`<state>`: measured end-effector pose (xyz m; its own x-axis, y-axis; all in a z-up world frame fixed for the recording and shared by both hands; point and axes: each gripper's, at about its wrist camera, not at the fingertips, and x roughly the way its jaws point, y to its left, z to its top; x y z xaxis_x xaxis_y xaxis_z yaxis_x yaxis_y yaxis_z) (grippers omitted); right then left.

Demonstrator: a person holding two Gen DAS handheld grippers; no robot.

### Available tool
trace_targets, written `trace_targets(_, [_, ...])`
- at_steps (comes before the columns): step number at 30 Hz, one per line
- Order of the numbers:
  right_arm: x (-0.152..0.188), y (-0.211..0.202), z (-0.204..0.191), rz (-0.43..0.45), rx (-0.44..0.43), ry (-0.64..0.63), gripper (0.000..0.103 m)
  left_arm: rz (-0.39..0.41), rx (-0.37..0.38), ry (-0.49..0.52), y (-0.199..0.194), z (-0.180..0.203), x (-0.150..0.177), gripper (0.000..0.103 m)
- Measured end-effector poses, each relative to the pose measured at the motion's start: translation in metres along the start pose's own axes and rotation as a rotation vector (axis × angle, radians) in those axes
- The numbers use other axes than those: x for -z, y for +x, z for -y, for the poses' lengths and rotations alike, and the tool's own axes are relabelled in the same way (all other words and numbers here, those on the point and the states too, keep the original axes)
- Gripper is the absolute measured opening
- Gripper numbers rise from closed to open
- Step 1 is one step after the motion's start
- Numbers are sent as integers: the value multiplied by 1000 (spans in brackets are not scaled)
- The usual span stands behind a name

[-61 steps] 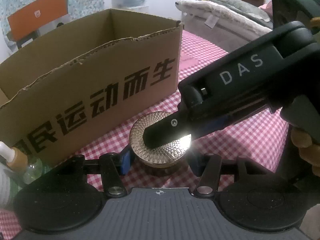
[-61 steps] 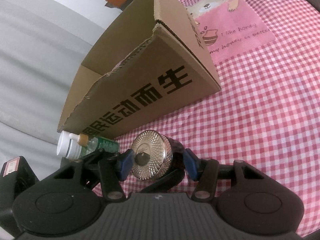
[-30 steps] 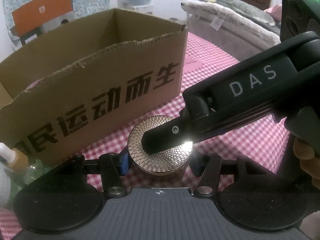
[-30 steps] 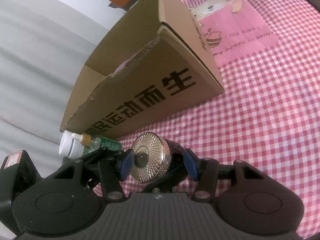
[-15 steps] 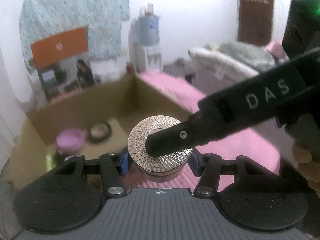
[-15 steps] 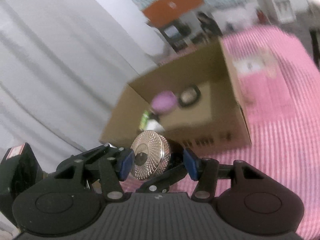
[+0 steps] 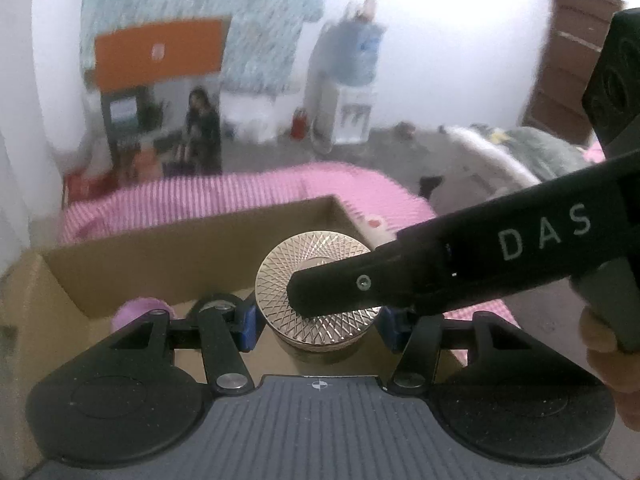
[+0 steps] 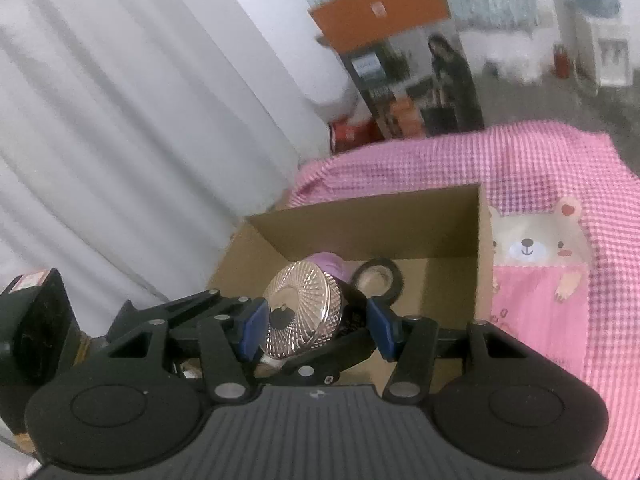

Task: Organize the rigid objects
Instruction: 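Lift the gold-lidded jar with the right gripper and carry it over the box, then lower the jar into the box and open the right gripper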

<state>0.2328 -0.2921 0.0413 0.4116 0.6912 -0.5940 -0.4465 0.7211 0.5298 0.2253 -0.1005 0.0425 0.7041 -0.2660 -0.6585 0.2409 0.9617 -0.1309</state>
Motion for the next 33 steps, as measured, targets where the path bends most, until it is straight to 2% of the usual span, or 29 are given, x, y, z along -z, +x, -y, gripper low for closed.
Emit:
trace_targets(7, [-36,51,36,-148,39,11,58,-125,12,-142,55,-26,-16,56])
trace_targets(15, [-56,84,49,-231,92,-26,58,-191,16,-242,84,-37,-22,56])
trace_targets(21, [-63,93,47,-242,121,-74,58,-220,23,-316,95,-48,-28,56])
trace_targets(26, [-69,98,48,-235,119,-78,58,-248,19,-348,104,-52,-27,62])
trace_targets(33, [-68,91,49,-181,93,-62,58,-205,20,-380,96,-58,-28,67])
